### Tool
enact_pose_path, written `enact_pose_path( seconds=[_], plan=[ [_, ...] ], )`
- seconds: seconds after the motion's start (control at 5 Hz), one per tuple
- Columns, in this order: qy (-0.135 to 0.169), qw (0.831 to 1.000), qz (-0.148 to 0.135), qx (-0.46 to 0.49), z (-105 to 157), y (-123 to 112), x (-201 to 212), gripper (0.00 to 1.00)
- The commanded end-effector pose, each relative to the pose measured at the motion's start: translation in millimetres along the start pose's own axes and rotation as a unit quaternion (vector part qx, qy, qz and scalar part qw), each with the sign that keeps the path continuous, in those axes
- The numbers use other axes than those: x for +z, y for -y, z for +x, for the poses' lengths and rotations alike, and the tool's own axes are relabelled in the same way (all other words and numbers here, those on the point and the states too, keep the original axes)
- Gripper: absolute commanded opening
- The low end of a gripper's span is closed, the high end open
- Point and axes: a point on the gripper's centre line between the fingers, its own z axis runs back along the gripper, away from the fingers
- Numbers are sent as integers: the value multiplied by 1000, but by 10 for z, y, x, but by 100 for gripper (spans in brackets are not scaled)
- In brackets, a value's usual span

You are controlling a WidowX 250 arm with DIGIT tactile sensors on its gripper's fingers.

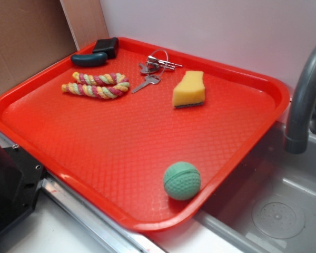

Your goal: Grab the silver keys.

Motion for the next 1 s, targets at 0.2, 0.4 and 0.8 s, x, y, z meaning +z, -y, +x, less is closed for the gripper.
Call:
enact_pose_path(
  seconds=[0.2, 0.4, 0.8],
  plan=[
    [105, 992, 14, 74, 470, -196, -275, 100],
    [156, 972, 112, 136, 752, -295, -444, 100],
    [184, 967, 54, 167, 1015, -430, -830, 100]
  ],
)
